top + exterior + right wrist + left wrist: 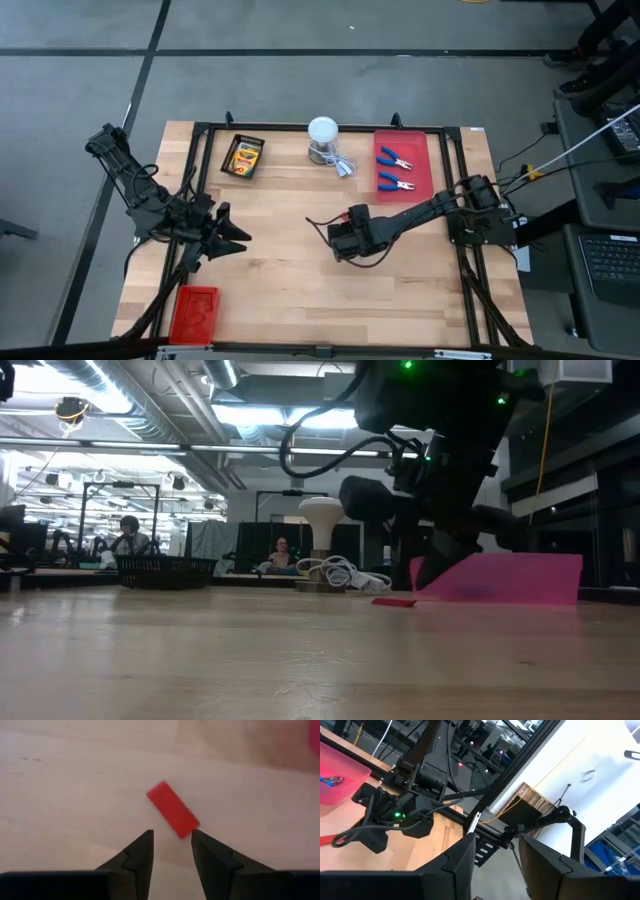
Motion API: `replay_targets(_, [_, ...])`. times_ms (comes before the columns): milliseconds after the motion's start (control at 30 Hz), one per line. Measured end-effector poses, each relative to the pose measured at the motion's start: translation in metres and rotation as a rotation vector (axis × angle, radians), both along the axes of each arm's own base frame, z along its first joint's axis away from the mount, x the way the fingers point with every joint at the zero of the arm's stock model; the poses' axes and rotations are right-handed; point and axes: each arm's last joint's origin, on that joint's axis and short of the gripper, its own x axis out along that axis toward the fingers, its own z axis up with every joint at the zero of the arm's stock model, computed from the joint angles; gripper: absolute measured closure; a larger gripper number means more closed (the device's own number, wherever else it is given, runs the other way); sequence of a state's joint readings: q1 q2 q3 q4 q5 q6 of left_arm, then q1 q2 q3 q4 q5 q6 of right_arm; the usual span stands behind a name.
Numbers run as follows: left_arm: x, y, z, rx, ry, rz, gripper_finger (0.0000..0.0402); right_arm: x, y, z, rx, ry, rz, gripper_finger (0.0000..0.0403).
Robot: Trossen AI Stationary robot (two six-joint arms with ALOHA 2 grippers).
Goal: Pick & Place School Supplies
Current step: Put the red eraser into the red bin
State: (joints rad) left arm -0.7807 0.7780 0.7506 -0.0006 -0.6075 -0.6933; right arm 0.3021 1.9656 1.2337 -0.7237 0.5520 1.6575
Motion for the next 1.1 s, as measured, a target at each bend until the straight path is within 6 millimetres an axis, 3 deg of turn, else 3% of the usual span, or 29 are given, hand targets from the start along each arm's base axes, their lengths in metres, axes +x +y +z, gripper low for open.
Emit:
replay_targets(533, [0.0, 0.0, 0.0, -0.046, 0.006, 0.0, 0.0254, 0.011, -0.02, -0.006, -0.045, 0.062, 0.133, 0.0243])
replay_targets(800, [0.0, 0.0, 0.001, -0.06, 0.006, 0.0, 0.0254, 0.017, -0.019, -0.019, -0.042, 0.07, 0.152, 0.0243])
replay_targets(1100, [0.0, 0.0, 0.001, -0.082, 0.01, 0.0, 0.0254, 0.017, -0.02, -0.02, -0.063, 0.073, 0.151, 0.0243])
